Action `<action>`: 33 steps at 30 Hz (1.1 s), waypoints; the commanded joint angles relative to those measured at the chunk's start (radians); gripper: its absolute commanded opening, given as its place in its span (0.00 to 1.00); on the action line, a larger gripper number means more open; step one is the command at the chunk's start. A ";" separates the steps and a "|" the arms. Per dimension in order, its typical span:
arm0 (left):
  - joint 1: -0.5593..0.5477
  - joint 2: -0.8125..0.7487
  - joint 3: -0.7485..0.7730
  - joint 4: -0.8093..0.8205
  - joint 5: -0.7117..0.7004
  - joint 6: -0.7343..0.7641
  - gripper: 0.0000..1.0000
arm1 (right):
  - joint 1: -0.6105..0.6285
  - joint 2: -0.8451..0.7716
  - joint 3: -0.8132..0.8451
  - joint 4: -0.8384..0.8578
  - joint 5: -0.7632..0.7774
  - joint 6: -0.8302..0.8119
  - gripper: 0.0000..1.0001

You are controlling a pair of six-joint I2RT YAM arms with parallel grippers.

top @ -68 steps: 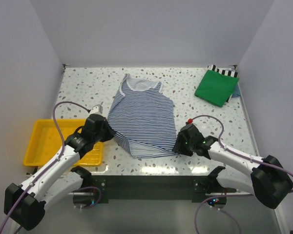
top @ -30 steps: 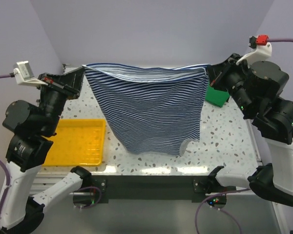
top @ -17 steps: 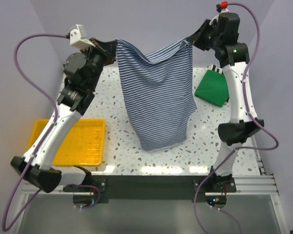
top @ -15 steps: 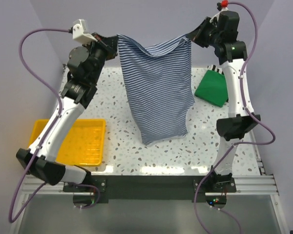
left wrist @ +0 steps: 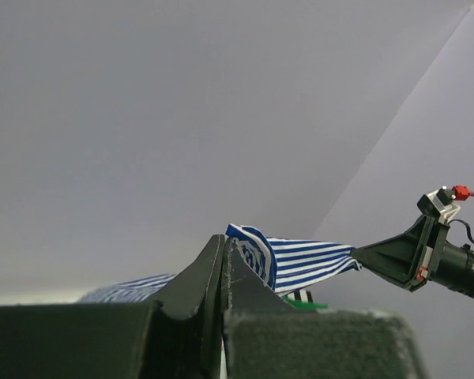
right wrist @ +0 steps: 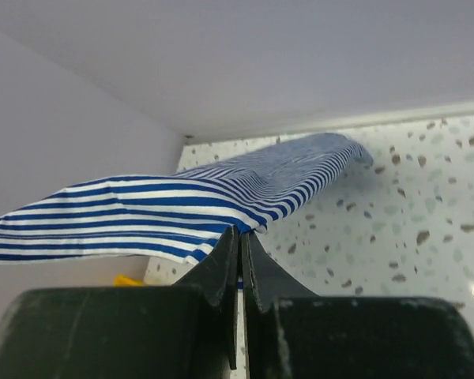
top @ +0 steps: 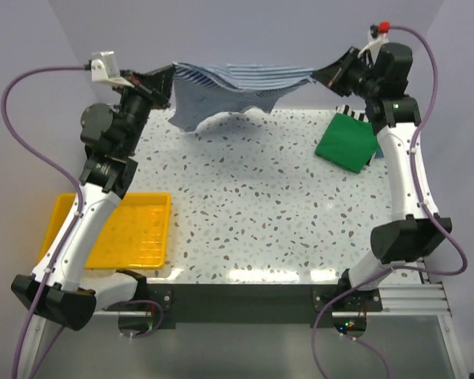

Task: Fold and stack the tank tops
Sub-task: Flatten the tank top out

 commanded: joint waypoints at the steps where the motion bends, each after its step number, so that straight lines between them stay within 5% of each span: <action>1: 0.007 -0.105 -0.196 0.036 0.008 -0.033 0.00 | 0.004 -0.079 -0.245 -0.006 0.014 -0.063 0.00; 10: -0.033 -0.354 -0.766 -0.125 0.060 -0.234 0.00 | 0.007 -0.229 -0.951 -0.107 0.218 -0.221 0.00; 17: -0.219 -0.397 -1.012 -0.216 0.104 -0.288 0.00 | 0.004 -0.222 -1.136 -0.098 0.386 -0.185 0.01; 21: -0.273 -0.406 -1.026 -0.324 0.103 -0.265 0.32 | 0.005 -0.272 -1.170 -0.080 0.430 -0.160 0.32; 25: -0.274 -0.457 -0.956 -0.478 0.023 -0.221 0.55 | 0.007 -0.323 -1.147 -0.113 0.485 -0.174 0.44; 29: -0.271 -0.409 -0.803 -0.591 -0.149 -0.239 0.57 | 0.057 -0.378 -1.118 -0.149 0.539 -0.165 0.44; 33: -0.233 -0.157 -0.631 -0.659 -0.251 -0.256 0.47 | 0.247 -0.355 -1.078 -0.150 0.608 -0.124 0.43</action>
